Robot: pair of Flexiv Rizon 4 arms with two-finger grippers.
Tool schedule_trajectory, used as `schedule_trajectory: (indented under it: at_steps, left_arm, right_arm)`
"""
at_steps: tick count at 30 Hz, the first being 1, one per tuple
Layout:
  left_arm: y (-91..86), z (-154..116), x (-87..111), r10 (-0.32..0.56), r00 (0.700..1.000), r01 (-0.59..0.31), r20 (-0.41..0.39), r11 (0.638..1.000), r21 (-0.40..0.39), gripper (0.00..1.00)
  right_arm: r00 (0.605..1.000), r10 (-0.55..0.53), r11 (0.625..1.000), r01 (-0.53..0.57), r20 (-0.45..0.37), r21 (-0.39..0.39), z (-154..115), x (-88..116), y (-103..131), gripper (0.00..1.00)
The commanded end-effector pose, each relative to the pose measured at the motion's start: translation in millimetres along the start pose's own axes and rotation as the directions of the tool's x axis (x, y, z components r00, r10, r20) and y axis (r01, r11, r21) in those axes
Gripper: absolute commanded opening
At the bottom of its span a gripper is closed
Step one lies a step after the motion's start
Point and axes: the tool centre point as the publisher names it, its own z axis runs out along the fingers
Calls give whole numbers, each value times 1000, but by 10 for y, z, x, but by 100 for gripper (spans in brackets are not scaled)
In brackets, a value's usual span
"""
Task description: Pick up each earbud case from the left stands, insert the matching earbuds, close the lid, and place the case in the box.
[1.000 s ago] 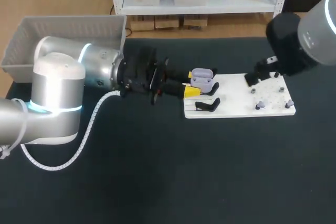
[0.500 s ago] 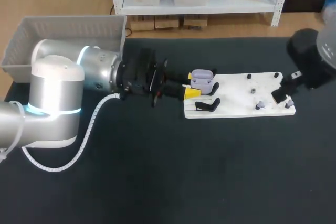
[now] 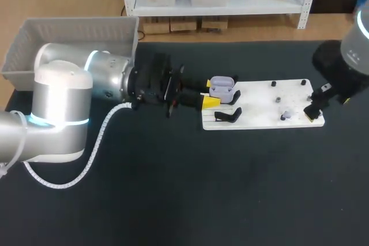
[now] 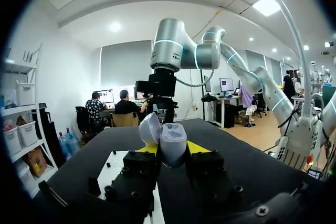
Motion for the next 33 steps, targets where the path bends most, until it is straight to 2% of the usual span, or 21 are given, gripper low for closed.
schedule_trajectory:
  at_steps: [1, 8, 11, 13, 14, 15, 17, 18, 19, 21, 27, 29, 30, 33]
  left_arm:
    - [-15, 0, 1, 2, 1000, -2, 1, 1000, -6, 0]
    - [-15, 0, 1, 2, 1000, -2, 1, 1000, -6, 0]
    - [-15, 0, 1, 2, 1000, -2, 1, 1000, -6, 0]
    - [-15, 0, 1, 2, 1000, -2, 1, 1000, -6, 0]
    - [-15, 0, 1, 2, 1000, -2, 1, 1000, -6, 0]
    - [-15, 0, 1, 2, 1000, -2, 1, 1000, -6, 0]
    - [-15, 0, 1, 2, 1000, -2, 1, 1000, -6, 0]
    - [-15, 0, 1, 2, 1000, -2, 1, 1000, -6, 0]
    - [-15, 0, 1, 2, 1000, -2, 1, 1000, -6, 0]
    - [-15, 0, 1, 2, 1000, -2, 1, 1000, -6, 0]
    - [-15, 0, 1, 2, 1000, -2, 1, 1000, -6, 0]
    - [-15, 0, 1, 2, 1000, -2, 1, 1000, -6, 0]
    - [-15, 0, 1, 2, 1000, -2, 1, 1000, -6, 0]
    - [-15, 0, 1, 2, 1000, -2, 1, 1000, -6, 0]
  right_arm:
    - [999, 6, 1000, -5, -41, 12, 209, -119, -33, 100]
    - [998, 8, 1000, -8, -56, 15, 371, -139, -77, 100]
    - [999, 12, 1000, -11, -52, 23, 419, -143, -109, 92]
    - [999, 15, 1000, -14, -49, 28, 433, -140, -124, 91]
    - [999, 18, 999, -16, -46, 34, 439, -139, -140, 87]
    - [999, 20, 999, -18, -44, 35, 442, -136, -150, 77]
    - [999, 26, 999, -25, -37, 43, 449, -128, -172, 69]
    - [999, 27, 999, -25, -36, 43, 450, -124, -177, 50]
    - [999, 28, 999, -26, -35, 43, 451, -118, -178, 43]
    - [999, 30, 999, -28, -34, 45, 458, -106, -177, 39]
    - [999, 30, 998, -29, -31, 48, 483, -70, -153, 36]
    - [999, 28, 998, -27, -29, 54, 486, -64, -149, 27]
    - [999, 29, 998, -27, -28, 54, 487, -60, -146, 28]
    - [999, 30, 998, -28, -29, 61, 487, -57, -143, 39]
